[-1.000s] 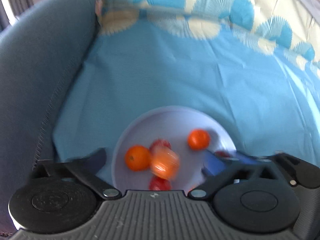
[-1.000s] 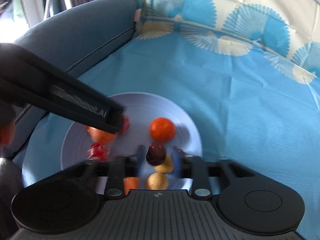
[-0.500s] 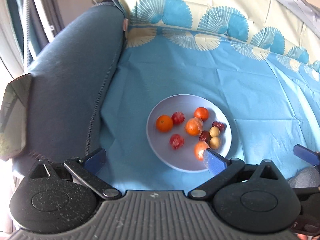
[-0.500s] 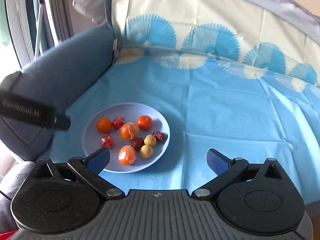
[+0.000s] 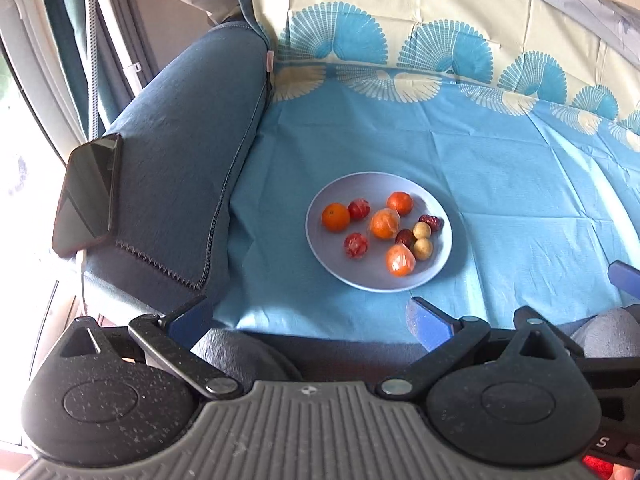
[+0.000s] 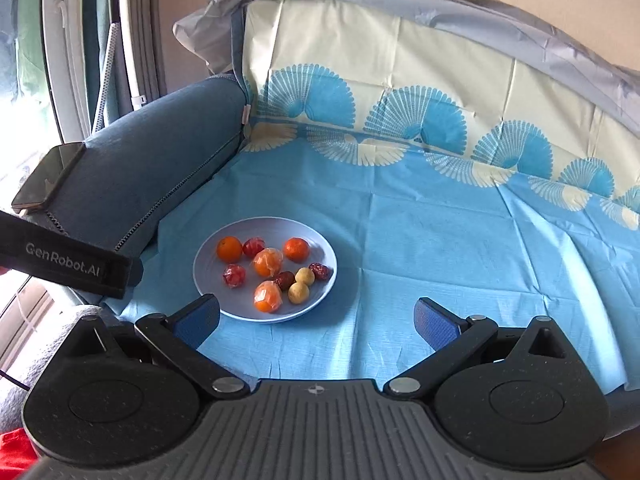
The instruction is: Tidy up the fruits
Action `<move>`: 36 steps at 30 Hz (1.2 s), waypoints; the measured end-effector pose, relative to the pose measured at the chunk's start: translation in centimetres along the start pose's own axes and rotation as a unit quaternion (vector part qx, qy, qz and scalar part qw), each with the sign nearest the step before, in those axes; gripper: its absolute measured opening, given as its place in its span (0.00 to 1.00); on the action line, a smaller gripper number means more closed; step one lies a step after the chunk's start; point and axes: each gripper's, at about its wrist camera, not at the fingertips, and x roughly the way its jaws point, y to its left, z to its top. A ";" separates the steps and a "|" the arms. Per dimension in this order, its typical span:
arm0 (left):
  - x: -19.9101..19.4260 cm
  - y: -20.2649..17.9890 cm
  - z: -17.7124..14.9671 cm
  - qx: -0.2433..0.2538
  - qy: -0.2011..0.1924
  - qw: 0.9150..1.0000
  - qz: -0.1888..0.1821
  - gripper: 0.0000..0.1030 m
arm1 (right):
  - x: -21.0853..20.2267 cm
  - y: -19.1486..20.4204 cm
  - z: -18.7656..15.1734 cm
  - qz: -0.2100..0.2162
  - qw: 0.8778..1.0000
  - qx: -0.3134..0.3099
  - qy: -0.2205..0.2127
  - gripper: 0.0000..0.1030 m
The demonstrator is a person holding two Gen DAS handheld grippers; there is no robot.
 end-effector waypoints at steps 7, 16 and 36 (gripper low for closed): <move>-0.9 -0.1 -0.7 -0.002 -0.006 1.000 0.005 1.00 | -1.6 -0.2 -0.1 0.003 1.000 0.001 -0.010 0.99; -0.9 -0.8 -0.7 0.016 -0.008 1.000 0.003 1.00 | -1.6 -0.5 0.1 -0.007 1.000 0.002 -0.013 0.99; -0.1 -0.8 -0.5 0.013 0.001 1.000 0.005 1.00 | -0.9 -0.5 0.2 -0.008 1.000 -0.003 -0.003 0.99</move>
